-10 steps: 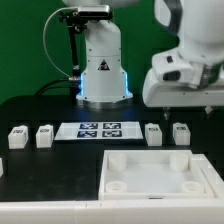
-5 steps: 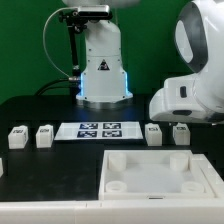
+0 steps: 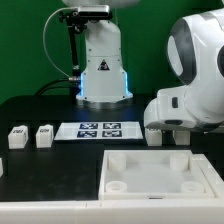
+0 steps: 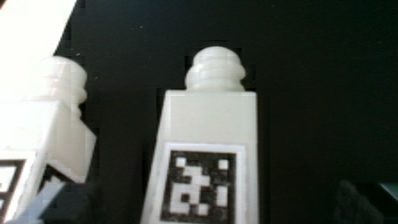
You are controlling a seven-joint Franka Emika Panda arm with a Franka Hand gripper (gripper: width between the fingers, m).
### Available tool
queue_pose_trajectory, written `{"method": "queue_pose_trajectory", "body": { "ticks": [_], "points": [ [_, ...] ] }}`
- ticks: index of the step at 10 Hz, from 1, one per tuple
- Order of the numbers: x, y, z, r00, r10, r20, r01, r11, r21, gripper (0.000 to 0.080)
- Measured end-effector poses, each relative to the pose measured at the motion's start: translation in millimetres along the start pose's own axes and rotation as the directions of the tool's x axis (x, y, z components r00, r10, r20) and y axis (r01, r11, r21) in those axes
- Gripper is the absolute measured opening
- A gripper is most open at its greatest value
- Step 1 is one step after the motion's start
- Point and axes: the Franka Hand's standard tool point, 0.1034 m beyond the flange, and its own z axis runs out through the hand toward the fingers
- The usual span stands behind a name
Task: Assemble one leg
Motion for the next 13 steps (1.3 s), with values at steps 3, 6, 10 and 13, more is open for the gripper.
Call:
{"method": "queue_pose_trajectory", "body": {
  "ticks": [3, 6, 10, 13],
  "points": [
    [0.1, -0.1, -0.4, 1.0, 0.0, -0.001, 0.0, 1.0, 0.0, 0.0449],
    [0.1, -0.1, -0.4, 1.0, 0.0, -0.001, 0.0, 1.0, 0.0, 0.0288],
    [0.1, -0.1, -0.5, 1.0, 0.0, -0.001, 0.0, 1.0, 0.0, 0.0288],
    [-27.6, 5.9, -68.9, 0.999, -0.036, -0.003, 0.036, 0.999, -0.008, 0.029]
  ]
}}
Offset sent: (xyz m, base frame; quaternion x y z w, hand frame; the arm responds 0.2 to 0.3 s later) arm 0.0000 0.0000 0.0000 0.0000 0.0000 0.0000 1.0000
